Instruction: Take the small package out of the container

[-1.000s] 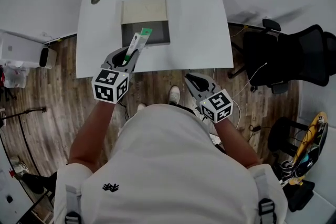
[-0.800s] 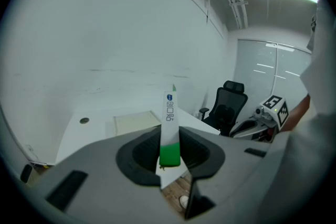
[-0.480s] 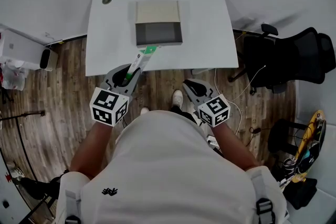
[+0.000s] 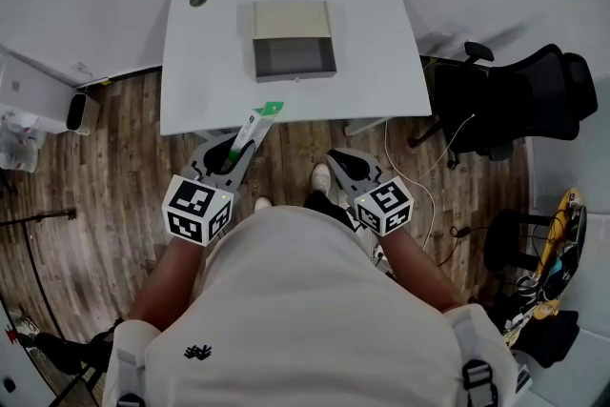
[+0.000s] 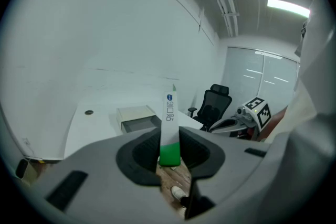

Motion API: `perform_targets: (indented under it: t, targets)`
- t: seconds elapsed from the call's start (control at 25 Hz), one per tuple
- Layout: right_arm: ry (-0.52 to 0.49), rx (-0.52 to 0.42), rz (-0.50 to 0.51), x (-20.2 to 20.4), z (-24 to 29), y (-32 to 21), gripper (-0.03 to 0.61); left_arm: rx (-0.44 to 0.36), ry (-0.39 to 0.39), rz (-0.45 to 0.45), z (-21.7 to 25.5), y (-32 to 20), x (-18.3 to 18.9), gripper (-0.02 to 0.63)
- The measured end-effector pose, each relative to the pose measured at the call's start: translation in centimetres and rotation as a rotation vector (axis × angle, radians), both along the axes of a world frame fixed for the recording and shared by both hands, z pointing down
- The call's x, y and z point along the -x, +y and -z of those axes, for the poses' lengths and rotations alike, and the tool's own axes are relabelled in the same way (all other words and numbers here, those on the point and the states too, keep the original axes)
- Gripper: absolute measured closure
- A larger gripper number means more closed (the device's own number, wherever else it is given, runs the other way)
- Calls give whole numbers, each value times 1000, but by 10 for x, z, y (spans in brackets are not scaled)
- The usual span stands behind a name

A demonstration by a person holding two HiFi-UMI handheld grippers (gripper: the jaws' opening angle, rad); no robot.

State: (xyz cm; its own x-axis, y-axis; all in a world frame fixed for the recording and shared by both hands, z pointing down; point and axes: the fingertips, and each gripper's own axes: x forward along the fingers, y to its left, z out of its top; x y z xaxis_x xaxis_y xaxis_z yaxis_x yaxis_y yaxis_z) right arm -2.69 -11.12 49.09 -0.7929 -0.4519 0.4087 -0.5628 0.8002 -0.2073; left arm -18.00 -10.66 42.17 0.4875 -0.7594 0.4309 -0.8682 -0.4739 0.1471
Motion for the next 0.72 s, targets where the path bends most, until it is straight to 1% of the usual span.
perform_targets:
  t: [0.48, 0.72]
  targets:
    - [5, -15, -35, 12, 5, 27, 565, -15, -20, -37, 1, 25, 11, 523]
    - [6, -8, -40, 15, 2, 31, 568, -10, -32, -54, 1, 29, 11, 523]
